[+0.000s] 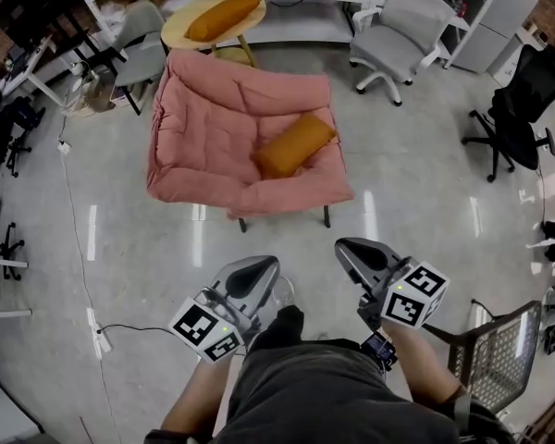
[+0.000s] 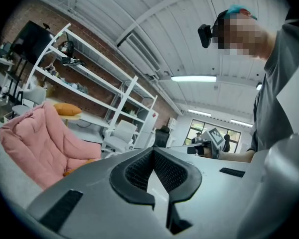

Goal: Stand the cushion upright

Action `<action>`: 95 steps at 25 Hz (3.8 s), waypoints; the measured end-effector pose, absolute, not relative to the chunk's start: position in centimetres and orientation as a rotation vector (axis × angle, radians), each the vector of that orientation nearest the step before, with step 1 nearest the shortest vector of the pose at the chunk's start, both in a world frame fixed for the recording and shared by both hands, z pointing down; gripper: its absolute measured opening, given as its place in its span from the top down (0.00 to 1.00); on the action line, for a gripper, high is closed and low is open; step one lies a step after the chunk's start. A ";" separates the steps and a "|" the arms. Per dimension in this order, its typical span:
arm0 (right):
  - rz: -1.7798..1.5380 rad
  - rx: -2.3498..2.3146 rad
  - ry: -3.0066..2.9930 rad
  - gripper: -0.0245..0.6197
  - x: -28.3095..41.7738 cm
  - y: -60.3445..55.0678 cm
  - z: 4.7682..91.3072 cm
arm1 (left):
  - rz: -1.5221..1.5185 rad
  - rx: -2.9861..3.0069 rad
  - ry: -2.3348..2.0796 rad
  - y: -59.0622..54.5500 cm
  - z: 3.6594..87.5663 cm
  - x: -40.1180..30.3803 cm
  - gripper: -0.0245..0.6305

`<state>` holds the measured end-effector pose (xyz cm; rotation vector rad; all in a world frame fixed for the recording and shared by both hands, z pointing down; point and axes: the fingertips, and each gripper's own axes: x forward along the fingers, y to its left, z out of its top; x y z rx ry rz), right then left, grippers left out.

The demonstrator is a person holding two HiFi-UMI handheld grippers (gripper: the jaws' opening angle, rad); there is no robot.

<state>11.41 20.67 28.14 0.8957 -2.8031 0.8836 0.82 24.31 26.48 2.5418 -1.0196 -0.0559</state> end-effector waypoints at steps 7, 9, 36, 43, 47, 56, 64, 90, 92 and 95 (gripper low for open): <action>0.895 0.955 -2.778 0.94 8.3 11.7 28.5 | -0.031 2.553 -0.976 15.5 26.9 -3.0 0.95; 0.899 0.967 -2.771 0.94 7.7 9.9 28.8 | -0.031 2.558 -0.970 13.6 26.8 -3.7 0.95; 0.928 0.899 -2.554 0.94 13.4 -21.1 44.0 | 0.095 2.327 -1.070 -12.7 36.5 -1.2 0.95; 0.885 0.889 -2.481 0.94 14.7 -30.4 52.7 | 0.158 2.245 -1.067 -19.6 42.2 0.5 0.95; 0.912 0.873 -2.399 0.94 15.4 -33.4 59.9 | 0.185 2.168 -1.050 -20.4 45.4 1.3 0.95; 0.907 0.849 -2.220 0.68 17.0 -38.0 76.4 | 0.236 2.033 -1.022 -21.6 50.7 1.9 0.95; 1.096 0.838 -2.193 0.62 18.4 -38.6 84.3 | 0.275 1.964 -1.003 -21.1 52.8 1.7 0.94; 0.591 0.805 -2.469 0.89 5.2 -29.5 58.6 | 0.098 2.151 -1.063 -12.7 43.3 -6.4 0.94; 0.476 0.757 -2.438 0.89 1.7 -26.9 58.0 | 0.072 2.163 -1.071 -10.9 42.7 -7.9 0.94; 0.405 0.638 -2.453 0.89 -5.3 -22.2 58.0 | 0.039 2.168 -1.097 -8.7 42.1 -10.4 0.94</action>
